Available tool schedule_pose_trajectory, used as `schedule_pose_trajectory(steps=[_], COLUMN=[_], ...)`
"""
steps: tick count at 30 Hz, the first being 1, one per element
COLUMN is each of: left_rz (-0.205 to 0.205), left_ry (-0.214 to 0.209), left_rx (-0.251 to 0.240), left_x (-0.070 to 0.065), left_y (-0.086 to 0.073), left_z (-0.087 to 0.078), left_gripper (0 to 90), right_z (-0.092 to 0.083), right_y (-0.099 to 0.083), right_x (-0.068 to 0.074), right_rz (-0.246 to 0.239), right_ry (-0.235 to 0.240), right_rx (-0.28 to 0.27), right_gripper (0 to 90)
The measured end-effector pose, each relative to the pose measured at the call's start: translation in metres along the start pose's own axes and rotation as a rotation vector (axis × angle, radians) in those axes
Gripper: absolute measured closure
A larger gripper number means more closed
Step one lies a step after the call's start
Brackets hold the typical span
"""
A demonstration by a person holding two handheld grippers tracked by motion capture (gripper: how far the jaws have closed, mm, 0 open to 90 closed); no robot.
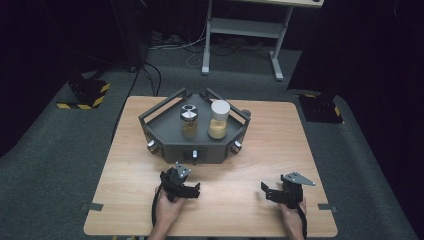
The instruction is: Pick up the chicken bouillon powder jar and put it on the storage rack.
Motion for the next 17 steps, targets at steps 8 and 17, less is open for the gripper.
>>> schedule_pose_trajectory(steps=[8, 17], left_rz=[0.001, 0.000], left_ry=[0.002, 0.003], left_rx=[0.000, -0.001], left_x=[-0.0004, -0.0006], left_y=[0.0000, -0.0002], left_z=[-0.0001, -0.0001], left_gripper=[0.9, 1.0], right_z=[0.0015, 0.0023], right_y=[0.0028, 0.0038], right_x=[0.0024, 0.0018], right_rz=[-0.009, -0.004], right_ry=[-0.008, -0.008], right_rx=[0.018, 0.027], right_gripper=[7.7, 7.5])
Point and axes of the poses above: each handheld gripper's, and its own axes: z roughly forward along the jaws, y roughly out of its top, x roughly to its left, the point moved 4 cm from there along z, roughly forward along the jaws, and after that the axes turned 10 degrees about -z, right-handed, at the moved point
